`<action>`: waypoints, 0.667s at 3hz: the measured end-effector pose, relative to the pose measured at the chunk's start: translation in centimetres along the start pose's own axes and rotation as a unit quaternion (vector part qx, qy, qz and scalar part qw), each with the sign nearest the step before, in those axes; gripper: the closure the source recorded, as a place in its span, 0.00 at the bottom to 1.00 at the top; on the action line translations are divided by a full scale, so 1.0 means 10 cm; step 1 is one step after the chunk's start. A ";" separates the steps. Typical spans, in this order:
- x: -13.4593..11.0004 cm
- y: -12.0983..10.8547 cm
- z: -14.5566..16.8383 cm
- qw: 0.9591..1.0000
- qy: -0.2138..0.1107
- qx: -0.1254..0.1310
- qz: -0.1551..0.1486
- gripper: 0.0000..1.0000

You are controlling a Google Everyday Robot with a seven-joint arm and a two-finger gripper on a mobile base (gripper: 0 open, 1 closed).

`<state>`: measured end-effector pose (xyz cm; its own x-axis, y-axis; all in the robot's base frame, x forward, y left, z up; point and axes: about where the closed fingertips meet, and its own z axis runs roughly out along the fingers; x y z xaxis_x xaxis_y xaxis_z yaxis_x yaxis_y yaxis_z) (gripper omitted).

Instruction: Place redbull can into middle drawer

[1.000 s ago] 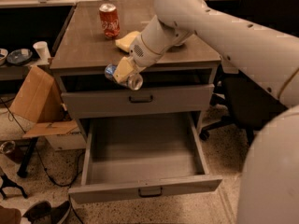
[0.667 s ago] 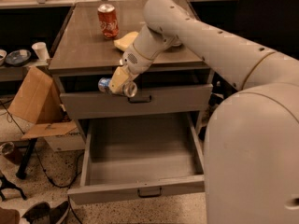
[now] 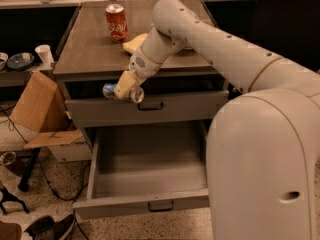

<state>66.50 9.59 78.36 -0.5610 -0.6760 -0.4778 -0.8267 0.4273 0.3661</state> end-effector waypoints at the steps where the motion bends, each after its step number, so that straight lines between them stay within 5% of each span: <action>1: 0.08 0.00 0.16 0.999 -0.011 -0.028 -0.013 1.00; 2: 0.35 0.10 0.21 0.999 -0.027 -0.042 -0.015 1.00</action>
Offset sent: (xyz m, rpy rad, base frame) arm -0.0756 -0.0335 -0.0640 0.1300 0.0453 0.0323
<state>63.61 8.89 75.31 -0.5388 -0.6532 -0.5320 -0.8383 0.3537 0.4148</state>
